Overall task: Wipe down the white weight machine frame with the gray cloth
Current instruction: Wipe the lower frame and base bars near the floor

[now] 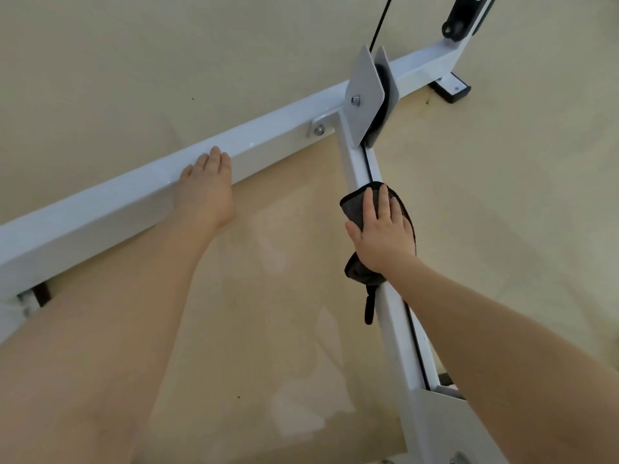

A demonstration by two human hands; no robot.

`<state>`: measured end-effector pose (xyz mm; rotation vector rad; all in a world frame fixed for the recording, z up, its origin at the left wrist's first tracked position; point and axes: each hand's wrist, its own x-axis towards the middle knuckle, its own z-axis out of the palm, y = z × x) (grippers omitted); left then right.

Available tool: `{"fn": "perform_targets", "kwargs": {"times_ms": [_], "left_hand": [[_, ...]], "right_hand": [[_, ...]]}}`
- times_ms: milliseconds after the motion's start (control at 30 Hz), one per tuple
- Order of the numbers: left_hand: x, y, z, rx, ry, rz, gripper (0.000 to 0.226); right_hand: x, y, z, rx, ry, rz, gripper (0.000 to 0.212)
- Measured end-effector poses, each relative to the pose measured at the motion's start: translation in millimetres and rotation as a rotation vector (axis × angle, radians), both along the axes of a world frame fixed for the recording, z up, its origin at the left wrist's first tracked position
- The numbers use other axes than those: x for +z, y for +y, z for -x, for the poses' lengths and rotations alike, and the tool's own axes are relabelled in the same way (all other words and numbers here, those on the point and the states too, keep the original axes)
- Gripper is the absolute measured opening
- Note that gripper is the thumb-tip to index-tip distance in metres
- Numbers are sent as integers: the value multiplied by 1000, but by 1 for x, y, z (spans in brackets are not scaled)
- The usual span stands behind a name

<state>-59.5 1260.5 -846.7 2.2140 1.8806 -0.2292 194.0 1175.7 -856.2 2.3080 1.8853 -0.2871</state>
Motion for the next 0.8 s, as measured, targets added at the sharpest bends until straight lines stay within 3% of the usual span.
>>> {"fn": "perform_targets", "kwargs": {"times_ms": [200,467,600,667,733,800], "left_hand": [[-3,2,4,-3,-14,5,68],[-1,11,13,-11,-126,62,72],[0,9,5,22,-102,65,70],[1,9,3,39,-100,66,70],[1,9,3,47,-106,70,71],[0,10,4,49,-110,74,72]], "right_hand": [[-4,-29,2,92,-5,-19,53],[-3,68,-6,88,145,-66,61],[2,77,-5,87,174,-86,53],[5,68,-4,-20,278,-219,43],[4,58,2,-268,338,-343,34],[4,63,8,-515,362,-298,34]]}}
